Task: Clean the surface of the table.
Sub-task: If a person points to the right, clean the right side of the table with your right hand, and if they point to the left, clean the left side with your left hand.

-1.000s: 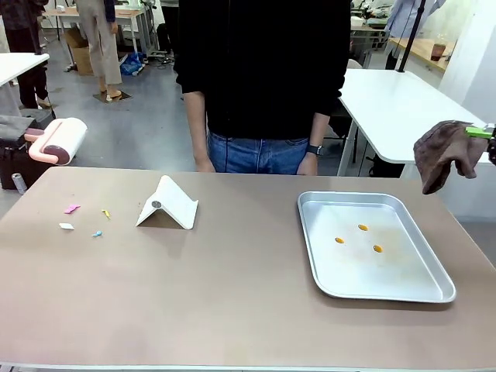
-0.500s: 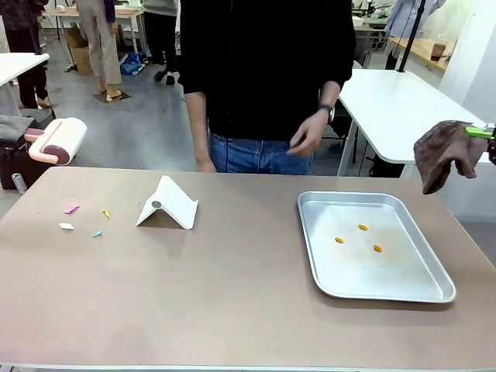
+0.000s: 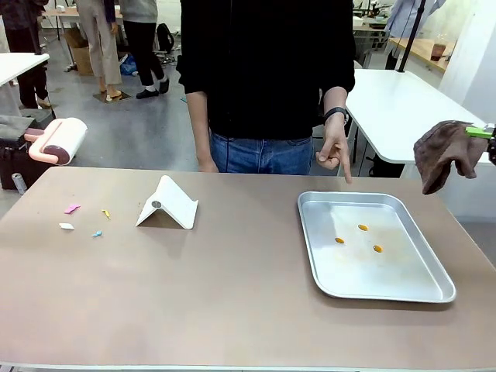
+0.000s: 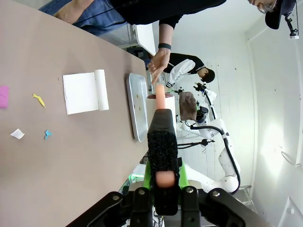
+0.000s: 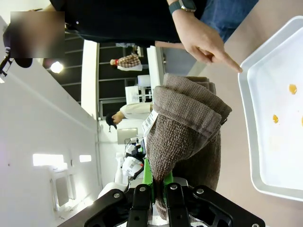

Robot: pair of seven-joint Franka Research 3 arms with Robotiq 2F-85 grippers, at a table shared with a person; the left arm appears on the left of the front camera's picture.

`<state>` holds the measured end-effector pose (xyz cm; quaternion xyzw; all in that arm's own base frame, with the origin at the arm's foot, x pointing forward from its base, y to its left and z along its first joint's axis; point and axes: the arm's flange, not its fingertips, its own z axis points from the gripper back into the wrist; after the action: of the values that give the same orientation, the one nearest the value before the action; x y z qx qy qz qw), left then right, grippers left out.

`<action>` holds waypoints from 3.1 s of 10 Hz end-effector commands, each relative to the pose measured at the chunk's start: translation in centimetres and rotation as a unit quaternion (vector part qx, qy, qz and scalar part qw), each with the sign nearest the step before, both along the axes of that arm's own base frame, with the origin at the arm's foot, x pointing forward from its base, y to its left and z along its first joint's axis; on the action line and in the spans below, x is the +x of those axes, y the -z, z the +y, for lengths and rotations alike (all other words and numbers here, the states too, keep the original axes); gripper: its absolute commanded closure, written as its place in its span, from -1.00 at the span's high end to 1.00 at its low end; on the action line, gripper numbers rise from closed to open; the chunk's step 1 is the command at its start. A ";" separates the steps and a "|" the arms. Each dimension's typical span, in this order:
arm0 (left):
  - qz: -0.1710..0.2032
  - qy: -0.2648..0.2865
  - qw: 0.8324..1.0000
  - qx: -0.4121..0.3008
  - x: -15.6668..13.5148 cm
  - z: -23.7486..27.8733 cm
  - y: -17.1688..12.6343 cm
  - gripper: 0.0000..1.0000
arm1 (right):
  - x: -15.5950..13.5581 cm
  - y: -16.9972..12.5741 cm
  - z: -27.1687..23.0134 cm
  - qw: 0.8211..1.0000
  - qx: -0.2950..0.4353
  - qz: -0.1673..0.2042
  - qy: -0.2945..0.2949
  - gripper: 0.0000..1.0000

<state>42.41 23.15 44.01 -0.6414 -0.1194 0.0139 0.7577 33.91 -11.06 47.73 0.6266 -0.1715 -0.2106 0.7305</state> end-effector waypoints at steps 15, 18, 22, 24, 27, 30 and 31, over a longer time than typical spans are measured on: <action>0.005 -0.001 1.000 -0.003 -0.5 -0.3 -0.5 -0.90 | 4.4 1.6 7.3 0.869 -0.492 -0.023 -0.059 -0.82; 0.005 -0.001 1.000 -0.003 -0.5 -0.3 -0.5 -0.90 | 6.2 3.1 8.9 0.809 -0.586 -0.021 -0.033 -0.82; 0.005 -0.001 1.000 -0.003 -0.5 -0.3 -0.5 -0.90 | 8.5 6.4 10.5 0.754 -0.655 0.001 -0.051 -0.82; 0.005 -0.001 1.000 -0.003 -0.5 -0.3 -0.5 -0.90 | 9.2 7.7 10.9 0.751 -0.656 0.018 -0.071 -0.82; 0.005 -0.001 1.000 -0.003 -0.5 -0.3 -0.5 -0.90 | 10.0 11.0 12.4 0.746 -0.653 0.047 -0.118 -0.82; 0.005 -0.001 1.000 -0.003 -0.5 -0.3 -0.5 -0.90 | 10.8 12.3 13.1 0.758 -0.638 0.058 -0.127 -0.82; 0.005 -0.001 1.000 -0.003 -0.5 -0.3 -0.5 -0.90 | 11.0 12.6 13.3 0.763 -0.630 0.061 -0.130 -0.82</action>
<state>42.38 23.08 44.06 -0.6416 -0.1191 0.0136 0.7577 43.91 1.85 34.54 0.0175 -0.1337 0.0161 0.9907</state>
